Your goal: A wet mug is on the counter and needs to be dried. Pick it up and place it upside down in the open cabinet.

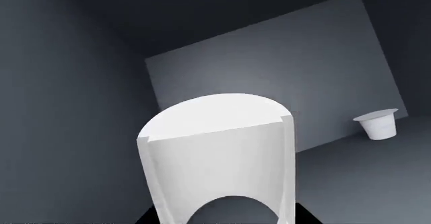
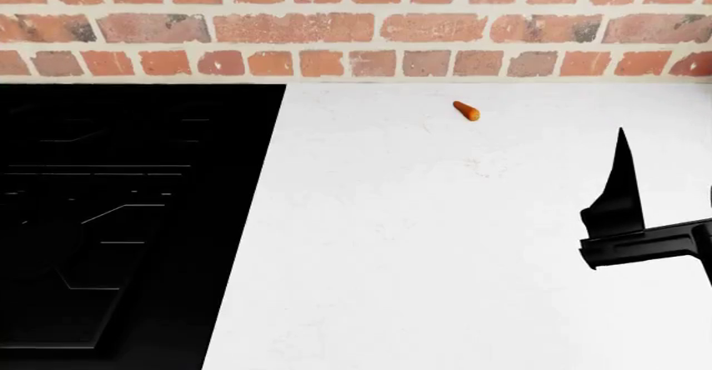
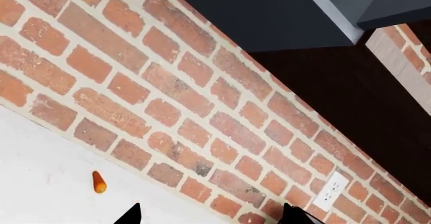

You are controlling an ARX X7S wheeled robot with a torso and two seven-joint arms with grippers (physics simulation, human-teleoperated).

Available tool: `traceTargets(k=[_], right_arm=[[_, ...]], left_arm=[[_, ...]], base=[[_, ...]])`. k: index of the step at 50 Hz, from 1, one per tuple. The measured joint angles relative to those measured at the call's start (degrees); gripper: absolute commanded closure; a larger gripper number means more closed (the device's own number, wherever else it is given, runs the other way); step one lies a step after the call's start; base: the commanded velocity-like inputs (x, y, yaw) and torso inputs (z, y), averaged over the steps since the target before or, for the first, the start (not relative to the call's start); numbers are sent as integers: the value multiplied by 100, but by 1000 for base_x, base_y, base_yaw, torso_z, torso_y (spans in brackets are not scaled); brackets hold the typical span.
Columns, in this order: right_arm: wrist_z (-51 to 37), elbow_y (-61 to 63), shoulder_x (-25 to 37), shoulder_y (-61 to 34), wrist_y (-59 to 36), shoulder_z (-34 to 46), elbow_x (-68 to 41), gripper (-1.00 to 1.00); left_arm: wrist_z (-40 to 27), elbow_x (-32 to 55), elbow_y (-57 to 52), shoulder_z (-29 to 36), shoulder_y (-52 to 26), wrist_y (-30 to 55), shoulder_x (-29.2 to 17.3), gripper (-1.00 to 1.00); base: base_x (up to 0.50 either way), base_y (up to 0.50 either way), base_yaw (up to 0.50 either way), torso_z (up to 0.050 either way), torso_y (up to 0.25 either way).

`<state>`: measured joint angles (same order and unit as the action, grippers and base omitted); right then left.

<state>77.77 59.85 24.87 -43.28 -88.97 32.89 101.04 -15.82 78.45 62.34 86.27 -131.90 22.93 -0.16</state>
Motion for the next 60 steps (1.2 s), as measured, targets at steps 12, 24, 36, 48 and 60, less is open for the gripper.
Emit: traceTargets(k=[12,24,36,48,60], right_arm=[[-9,1,28,-20,-55,76,30,-100],[102,0,11,-50,-49,118,173,-100],[256,0,-5,-72,-45,156,349,-100],[380,-19,-65,-135,23,127,428,-100],[418,-45,-132,-172,110,94,435,-100]], left_arm=[[-15,76,37,-17,-5,33,13,-100],[10,286,110,105,-23,-15,16,-100],[15,479,168,187,-122,-250,17,-100],[61,81,217,-406,-247,-436,16,-100],[263,-684,160,-1570,-291,-607,15,-100]], base=[[0,0,0,0,0],[0,0,0,0,0],[0,0,0,0,0],[0,0,0,0,0],[0,0,0,0,0]])
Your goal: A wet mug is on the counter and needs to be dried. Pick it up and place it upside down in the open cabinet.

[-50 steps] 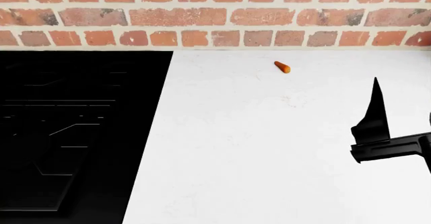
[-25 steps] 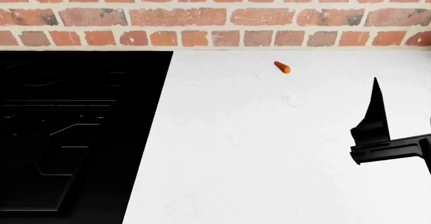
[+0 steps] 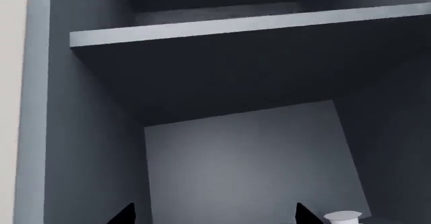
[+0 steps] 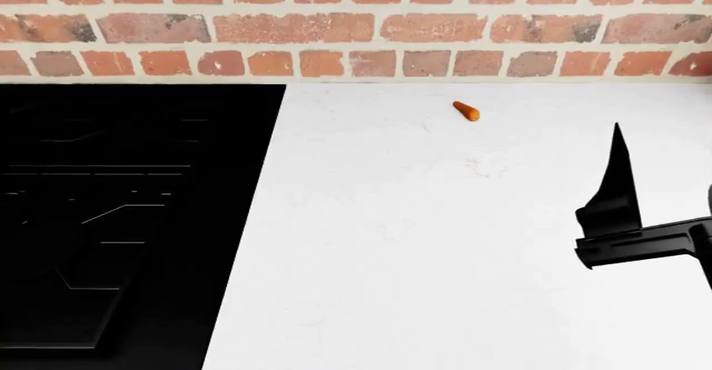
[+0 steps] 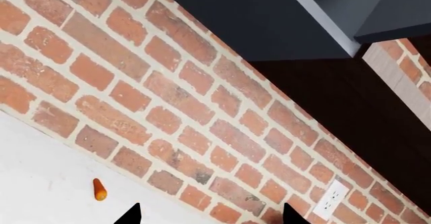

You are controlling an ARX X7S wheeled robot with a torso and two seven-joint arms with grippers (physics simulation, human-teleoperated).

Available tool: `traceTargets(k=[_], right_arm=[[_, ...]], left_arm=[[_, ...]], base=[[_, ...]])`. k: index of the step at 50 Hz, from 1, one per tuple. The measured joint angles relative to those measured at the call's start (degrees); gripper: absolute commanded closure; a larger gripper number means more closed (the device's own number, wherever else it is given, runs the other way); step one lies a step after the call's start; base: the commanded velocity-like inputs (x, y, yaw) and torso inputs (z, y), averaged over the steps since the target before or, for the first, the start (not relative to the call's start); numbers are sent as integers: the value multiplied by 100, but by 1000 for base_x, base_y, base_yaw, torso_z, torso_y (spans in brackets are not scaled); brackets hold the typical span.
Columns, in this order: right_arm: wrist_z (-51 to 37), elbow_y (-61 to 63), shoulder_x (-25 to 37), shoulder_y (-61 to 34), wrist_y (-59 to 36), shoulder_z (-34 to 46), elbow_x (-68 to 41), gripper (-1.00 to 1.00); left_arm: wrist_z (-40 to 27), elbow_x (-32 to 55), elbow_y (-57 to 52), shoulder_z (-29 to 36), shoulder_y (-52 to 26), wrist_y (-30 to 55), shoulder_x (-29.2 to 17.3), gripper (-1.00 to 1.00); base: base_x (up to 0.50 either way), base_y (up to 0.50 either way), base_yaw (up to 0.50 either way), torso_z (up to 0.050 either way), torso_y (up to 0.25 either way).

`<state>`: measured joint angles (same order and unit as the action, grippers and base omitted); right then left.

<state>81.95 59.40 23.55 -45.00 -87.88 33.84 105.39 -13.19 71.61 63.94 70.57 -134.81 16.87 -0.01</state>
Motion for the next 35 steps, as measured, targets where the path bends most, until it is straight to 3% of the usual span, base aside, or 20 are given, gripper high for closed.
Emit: traceTargets(k=[17,35], right_arm=[[-231,3,0,36,-29,65,-168,-100],[-337,-59,-118,-17,110,2,-363,-100]], left_arm=[[463,-663,-145,-1358,-16,-253,1,-100],[925,-2359,-572,-3414,-18,374,0,-100]], base=[[0,0,0,0,0],[0,0,0,0,0]])
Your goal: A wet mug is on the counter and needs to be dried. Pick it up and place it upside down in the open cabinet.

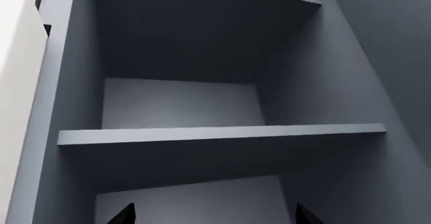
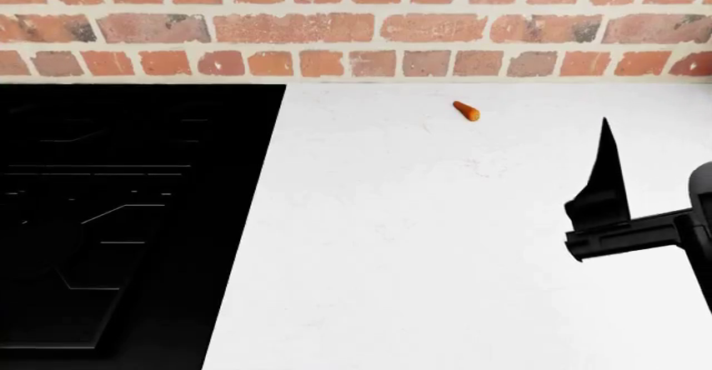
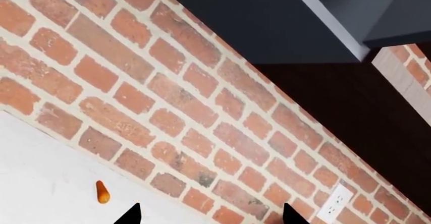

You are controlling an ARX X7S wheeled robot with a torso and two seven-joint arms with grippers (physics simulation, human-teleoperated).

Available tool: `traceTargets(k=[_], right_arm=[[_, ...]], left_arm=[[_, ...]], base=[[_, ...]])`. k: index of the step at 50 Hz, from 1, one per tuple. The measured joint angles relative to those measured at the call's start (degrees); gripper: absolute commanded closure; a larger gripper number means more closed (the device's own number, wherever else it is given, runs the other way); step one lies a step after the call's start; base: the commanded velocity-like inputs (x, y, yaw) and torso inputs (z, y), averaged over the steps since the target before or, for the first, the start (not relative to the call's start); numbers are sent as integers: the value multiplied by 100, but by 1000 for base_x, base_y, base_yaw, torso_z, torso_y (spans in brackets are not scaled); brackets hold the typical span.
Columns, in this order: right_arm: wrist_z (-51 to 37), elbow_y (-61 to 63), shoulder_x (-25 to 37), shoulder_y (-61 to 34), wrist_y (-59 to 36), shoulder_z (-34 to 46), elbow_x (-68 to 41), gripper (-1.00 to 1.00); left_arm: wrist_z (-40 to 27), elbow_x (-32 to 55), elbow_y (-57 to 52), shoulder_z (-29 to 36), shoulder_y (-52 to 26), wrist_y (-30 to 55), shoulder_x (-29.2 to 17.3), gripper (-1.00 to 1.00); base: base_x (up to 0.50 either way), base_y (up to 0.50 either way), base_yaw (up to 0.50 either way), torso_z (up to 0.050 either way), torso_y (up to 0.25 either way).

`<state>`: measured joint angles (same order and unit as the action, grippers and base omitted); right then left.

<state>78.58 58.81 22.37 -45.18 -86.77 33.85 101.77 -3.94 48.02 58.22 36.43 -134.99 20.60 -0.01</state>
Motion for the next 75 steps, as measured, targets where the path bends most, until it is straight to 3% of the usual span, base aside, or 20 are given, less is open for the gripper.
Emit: traceTargets(k=[12,28,47,75], right_arm=[[-6,-53,-101,-62,124,-67,-90,-100],[-227,-51,-157,-24,177,-75,-300,-100],[-614,2,-178,91,179,-63,-644,-100],[-663,19,-277,133,313,-181,-761,-100]], left_arm=[[189,-613,-449,-928,-1,553,0,-100],[351,-821,-956,-1647,0,1290,-5,-100],[-19,-295,-2547,-1903,372,2420,-314,-100],[-1093,776,-4612,-2345,751,3877,-748,-100]], base=[[0,0,0,0,0],[0,0,0,0,0],[0,0,0,0,0],[0,0,0,0,0]])
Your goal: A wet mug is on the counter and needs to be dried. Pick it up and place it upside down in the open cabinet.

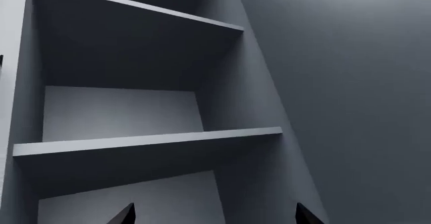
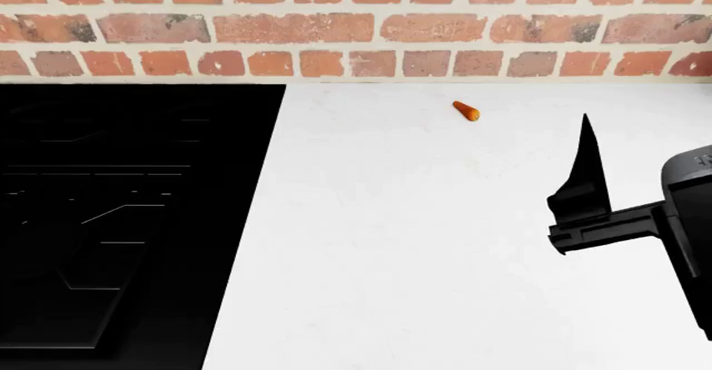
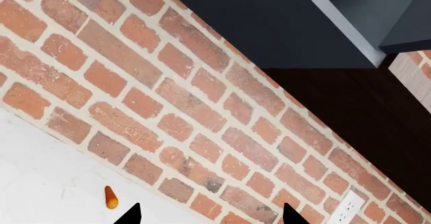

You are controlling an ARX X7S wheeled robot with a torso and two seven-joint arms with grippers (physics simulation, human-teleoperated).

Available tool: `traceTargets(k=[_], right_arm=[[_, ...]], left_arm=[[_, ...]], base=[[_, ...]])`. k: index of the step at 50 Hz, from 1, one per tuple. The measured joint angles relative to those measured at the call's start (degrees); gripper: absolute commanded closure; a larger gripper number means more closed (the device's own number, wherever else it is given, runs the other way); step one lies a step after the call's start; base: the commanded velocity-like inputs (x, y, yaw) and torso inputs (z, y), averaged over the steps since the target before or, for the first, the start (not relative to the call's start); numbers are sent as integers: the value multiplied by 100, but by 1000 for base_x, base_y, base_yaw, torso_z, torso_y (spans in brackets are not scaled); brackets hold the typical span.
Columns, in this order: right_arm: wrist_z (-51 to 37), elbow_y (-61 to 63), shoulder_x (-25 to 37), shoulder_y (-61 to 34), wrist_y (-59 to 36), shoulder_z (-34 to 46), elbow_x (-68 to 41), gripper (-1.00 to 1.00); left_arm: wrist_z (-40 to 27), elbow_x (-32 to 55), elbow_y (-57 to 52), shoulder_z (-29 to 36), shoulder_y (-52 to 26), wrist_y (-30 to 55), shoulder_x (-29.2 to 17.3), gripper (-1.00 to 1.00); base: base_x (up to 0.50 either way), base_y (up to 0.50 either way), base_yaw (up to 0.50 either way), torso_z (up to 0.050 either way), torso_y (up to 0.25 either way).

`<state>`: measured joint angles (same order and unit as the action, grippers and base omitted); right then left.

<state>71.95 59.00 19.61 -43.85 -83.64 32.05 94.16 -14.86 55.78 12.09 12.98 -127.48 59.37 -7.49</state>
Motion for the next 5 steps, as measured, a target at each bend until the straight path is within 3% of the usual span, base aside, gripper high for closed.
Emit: traceTargets(k=[5], right_arm=[[-74,8,-9,24,9,1,-64,-100]], left_arm=[[-200,214,-316,-107,107,208,-63,-100]], base=[[0,0,0,0,0]])
